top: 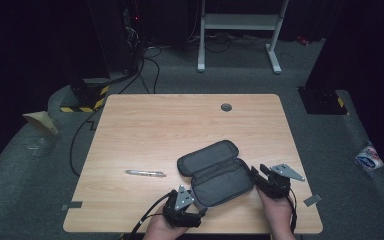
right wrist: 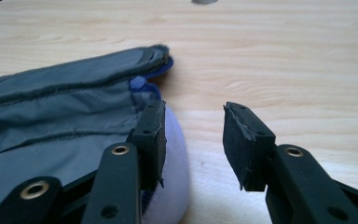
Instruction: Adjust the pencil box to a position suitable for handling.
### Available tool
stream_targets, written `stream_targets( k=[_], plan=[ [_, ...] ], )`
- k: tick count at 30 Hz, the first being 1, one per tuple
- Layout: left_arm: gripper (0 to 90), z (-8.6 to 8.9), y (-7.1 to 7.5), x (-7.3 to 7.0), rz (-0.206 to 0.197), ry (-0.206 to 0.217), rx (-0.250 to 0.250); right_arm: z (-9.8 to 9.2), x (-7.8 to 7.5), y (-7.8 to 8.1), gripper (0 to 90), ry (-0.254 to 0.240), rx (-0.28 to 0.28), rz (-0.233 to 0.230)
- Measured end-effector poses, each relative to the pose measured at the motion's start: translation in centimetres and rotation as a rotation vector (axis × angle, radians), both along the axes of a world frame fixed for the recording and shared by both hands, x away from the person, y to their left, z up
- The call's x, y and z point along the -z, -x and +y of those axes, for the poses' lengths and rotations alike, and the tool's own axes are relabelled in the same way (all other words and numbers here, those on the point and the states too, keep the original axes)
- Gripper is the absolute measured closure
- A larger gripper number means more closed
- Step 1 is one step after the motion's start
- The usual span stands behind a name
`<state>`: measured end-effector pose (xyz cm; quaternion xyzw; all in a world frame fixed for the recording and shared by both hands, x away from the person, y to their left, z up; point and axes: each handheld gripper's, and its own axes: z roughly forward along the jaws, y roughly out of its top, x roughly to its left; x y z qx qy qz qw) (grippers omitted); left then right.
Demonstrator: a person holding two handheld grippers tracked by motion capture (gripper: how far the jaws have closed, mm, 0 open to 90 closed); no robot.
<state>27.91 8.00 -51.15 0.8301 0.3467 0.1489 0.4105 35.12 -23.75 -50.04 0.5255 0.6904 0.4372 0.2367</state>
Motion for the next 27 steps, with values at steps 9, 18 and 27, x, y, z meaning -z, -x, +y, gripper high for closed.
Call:
stream_targets(
  k=[9,18,27],
  plan=[
    [36.5,2.2,-1.2,0.3,0.000,-0.001,-0.058,1.4,0.4,1.1,61.2,-0.004,-0.090,0.024],
    [47.2,4.2,-2.7,0.1,0.030,0.058,-0.104,3.6,0.6,2.6,60.7,0.021,-0.161,0.032],
    [50.0,3.8,-2.2,0.0,0.040,0.054,-0.071,3.8,0.7,3.0,61.0,0.029,-0.172,0.028]
  ],
)
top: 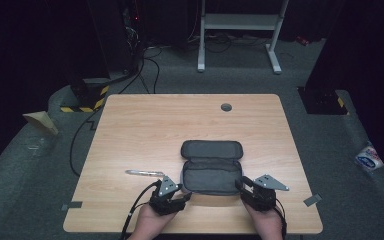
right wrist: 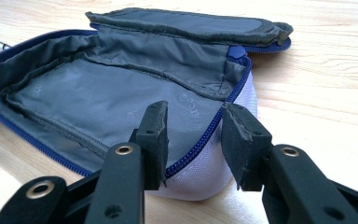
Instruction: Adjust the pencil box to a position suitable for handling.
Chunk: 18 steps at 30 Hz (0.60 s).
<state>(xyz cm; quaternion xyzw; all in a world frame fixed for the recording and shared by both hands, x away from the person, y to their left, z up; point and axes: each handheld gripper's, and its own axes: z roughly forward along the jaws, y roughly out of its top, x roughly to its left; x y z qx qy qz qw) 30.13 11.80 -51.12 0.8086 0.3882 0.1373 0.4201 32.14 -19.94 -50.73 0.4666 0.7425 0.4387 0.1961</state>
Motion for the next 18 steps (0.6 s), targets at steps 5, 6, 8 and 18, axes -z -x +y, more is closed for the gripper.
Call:
stream_targets(
  k=[5,6,8,18],
  plan=[
    [51.6,-0.4,0.5,-0.1,-0.003,-0.006,0.027,-0.3,0.4,-0.7,63.1,0.000,-0.002,-0.001],
    [51.9,-0.4,0.6,-0.1,-0.003,-0.001,0.022,-0.3,0.4,-0.8,63.1,-0.003,0.001,-0.001],
    [52.1,-0.1,0.5,-0.3,-0.010,-0.006,0.011,-0.1,0.4,-1.0,63.1,-0.002,-0.005,-0.003],
    [53.7,1.7,0.4,-1.1,-0.009,0.026,-0.040,1.3,0.3,-1.0,60.0,-0.014,-0.043,-0.004]
  ],
)
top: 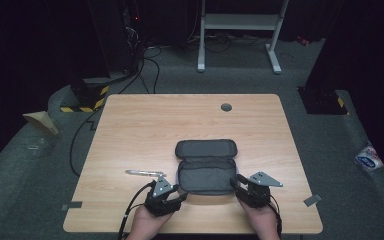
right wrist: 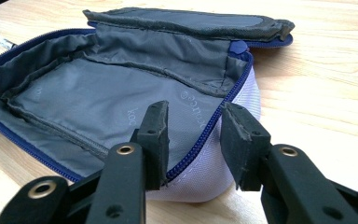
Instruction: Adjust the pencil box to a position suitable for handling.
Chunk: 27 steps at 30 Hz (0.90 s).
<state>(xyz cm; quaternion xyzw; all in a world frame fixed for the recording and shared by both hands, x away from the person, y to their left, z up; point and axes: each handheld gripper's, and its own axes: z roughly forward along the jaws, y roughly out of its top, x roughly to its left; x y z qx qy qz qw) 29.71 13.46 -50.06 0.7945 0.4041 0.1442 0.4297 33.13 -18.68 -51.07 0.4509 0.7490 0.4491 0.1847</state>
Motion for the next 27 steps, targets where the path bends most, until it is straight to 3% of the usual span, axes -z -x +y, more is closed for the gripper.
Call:
stream_targets(
  k=[11,21,27],
  plan=[
    [55.1,2.1,-0.1,-1.3,-0.045,0.013,-0.042,-0.5,-0.7,-0.1,58.3,-0.025,0.013,-0.019],
    [60.0,6.7,-2.3,-1.5,-0.047,0.016,-0.186,-1.9,-1.4,0.6,57.4,-0.036,0.048,-0.058],
    [68.1,9.0,-2.8,-1.4,-0.051,-0.067,-0.249,-2.8,-1.2,0.7,57.3,-0.032,0.069,-0.050]
  ],
)
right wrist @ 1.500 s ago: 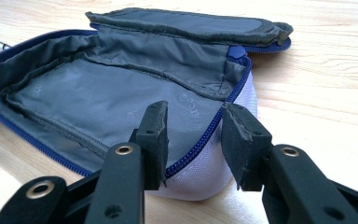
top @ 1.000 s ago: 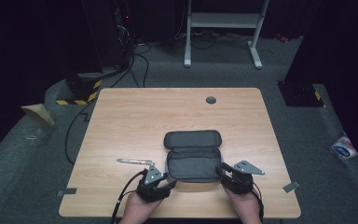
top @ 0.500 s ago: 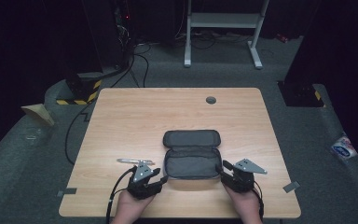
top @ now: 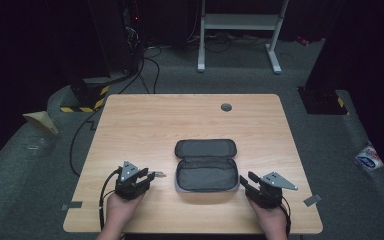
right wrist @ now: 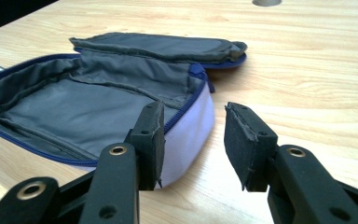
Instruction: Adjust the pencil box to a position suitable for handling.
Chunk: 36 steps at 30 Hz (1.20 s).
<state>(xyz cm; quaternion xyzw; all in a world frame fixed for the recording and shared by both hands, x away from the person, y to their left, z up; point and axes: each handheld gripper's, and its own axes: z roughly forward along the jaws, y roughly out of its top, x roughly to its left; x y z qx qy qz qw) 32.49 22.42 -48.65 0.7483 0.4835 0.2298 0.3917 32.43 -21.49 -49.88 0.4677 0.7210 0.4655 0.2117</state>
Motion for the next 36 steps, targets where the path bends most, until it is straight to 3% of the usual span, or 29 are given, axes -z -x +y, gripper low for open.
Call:
stream_targets(
  k=[5,9,10,12,15,26,28,36],
  plan=[
    [76.2,2.6,0.1,1.1,0.074,-0.030,-0.060,-0.3,0.0,0.1,57.4,0.009,0.006,-0.003],
    [77.0,4.2,-0.2,2.1,0.124,-0.075,-0.123,-0.3,0.2,0.0,57.4,0.002,0.009,0.011],
    [77.2,4.6,-0.3,2.2,0.130,-0.069,-0.137,-0.2,0.2,0.0,57.4,0.010,0.005,0.007],
    [77.8,5.1,-0.5,2.5,0.146,-0.057,-0.150,-0.1,0.2,0.1,57.3,0.011,0.003,0.009],
    [78.7,5.0,-0.7,2.9,0.168,-0.075,-0.143,0.0,0.2,0.1,57.4,0.013,0.002,0.009],
    [79.8,4.1,-2.7,3.1,0.107,-0.100,-0.145,0.0,0.6,-0.1,57.2,0.013,0.002,0.019],
    [79.9,4.1,-3.1,3.1,0.096,-0.075,-0.156,0.1,0.6,-0.2,57.2,0.013,0.001,0.021],
    [80.0,4.0,-3.6,2.8,0.066,-0.081,-0.164,0.4,0.8,-0.2,57.0,0.021,-0.004,0.027]
  ],
)
